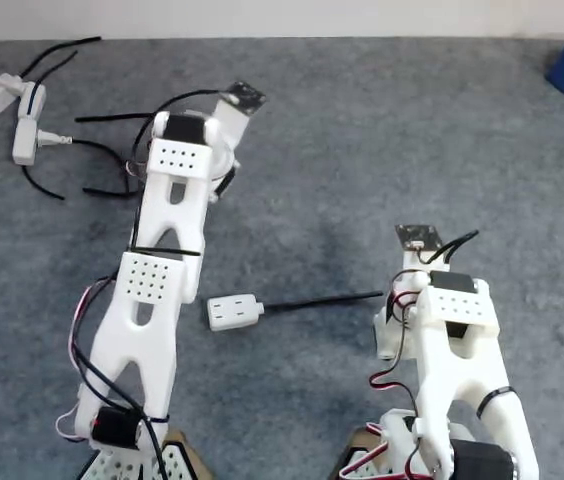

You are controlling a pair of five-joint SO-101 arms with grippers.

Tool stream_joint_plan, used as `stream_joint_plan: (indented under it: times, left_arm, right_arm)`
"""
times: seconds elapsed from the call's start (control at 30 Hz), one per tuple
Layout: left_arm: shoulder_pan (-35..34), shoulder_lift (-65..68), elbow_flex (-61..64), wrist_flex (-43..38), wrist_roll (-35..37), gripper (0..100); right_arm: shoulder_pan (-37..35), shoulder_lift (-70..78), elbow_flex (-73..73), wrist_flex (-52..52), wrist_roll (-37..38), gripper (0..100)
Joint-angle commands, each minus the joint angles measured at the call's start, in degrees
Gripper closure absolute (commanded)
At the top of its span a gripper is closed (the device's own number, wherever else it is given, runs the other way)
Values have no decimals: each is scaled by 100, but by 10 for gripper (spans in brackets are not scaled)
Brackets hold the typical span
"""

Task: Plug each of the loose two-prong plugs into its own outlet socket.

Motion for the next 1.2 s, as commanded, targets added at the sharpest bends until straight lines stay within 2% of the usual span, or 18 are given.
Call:
stream_joint_plan:
  times: [0.0, 0.3, 0.53, 0.67, 0.8, 0.93, 1.17]
  left_arm:
    - [602, -655, 224, 185, -132, 990]
    - [1807, -2747, 3029, 167, -53, 990]
    - [2747, -4277, 4453, 149, 26, 990]
    - [3240, -4673, 4673, 149, 475, 990]
    - [3556, -4919, 4655, 149, 818, 984]
    - [3793, -5059, 4664, 149, 1662, 900]
    - [4277, -5165, 4690, 167, 1705, 915]
  right_arm:
    - [-31, -110, -22, -224, 18, 688]
    - [-13, -92, -13, -312, 9, 688]
    - [-4, -92, -13, -312, 9, 688]
    - [48, -92, -13, -312, 9, 688]
    - [629, -92, -66, -207, -255, 688]
    - [954, -92, -66, -189, -308, 688]
    - [1613, -92, -75, -207, -273, 688]
